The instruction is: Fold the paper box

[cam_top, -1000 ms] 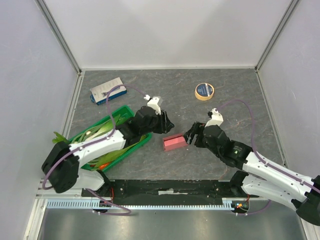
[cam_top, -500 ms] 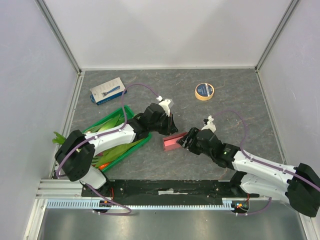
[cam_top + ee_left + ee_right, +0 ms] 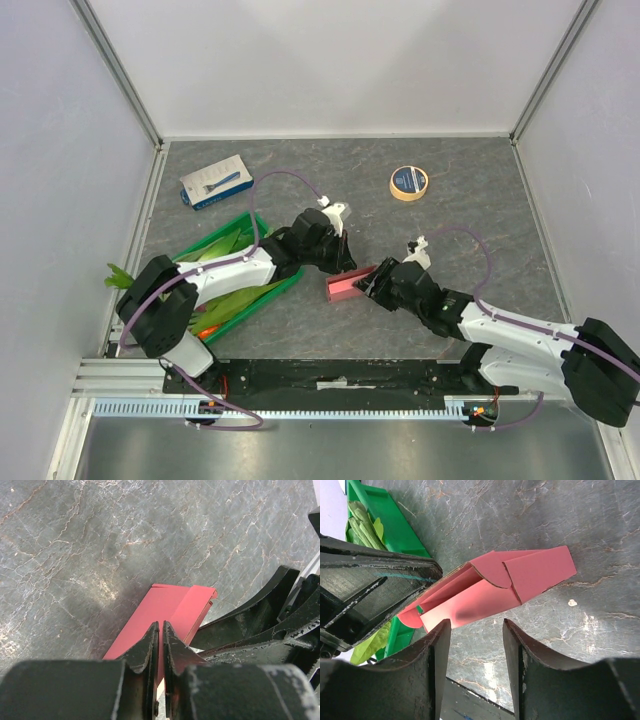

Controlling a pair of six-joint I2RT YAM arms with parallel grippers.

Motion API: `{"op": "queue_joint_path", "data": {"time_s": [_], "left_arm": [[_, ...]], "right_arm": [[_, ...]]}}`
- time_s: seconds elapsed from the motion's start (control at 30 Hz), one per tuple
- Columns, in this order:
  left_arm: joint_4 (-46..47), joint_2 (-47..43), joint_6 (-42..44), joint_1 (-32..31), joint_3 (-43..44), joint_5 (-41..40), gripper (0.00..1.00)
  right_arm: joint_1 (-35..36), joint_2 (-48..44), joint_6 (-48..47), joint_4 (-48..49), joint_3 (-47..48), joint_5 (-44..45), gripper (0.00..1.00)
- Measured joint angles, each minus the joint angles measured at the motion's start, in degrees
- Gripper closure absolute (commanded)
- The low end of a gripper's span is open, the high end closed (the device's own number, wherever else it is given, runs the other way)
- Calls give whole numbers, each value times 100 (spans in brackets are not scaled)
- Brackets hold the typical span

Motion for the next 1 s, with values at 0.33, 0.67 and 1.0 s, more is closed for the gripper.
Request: {"op": "queue_joint_path", "data": {"time_s": [0.33,0.67,1.0], "left_arm": [[116,15,0,-179,-48,-92,95],[501,13,-4,-380,-254,-568,97],[931,9,-170,-468,-575,-1069,98]], "right_arm": [[2,214,354,284,-72,120,59],[7,376,787,492,-72,142,67],[39,417,1185,564,-85,247,67]]}}
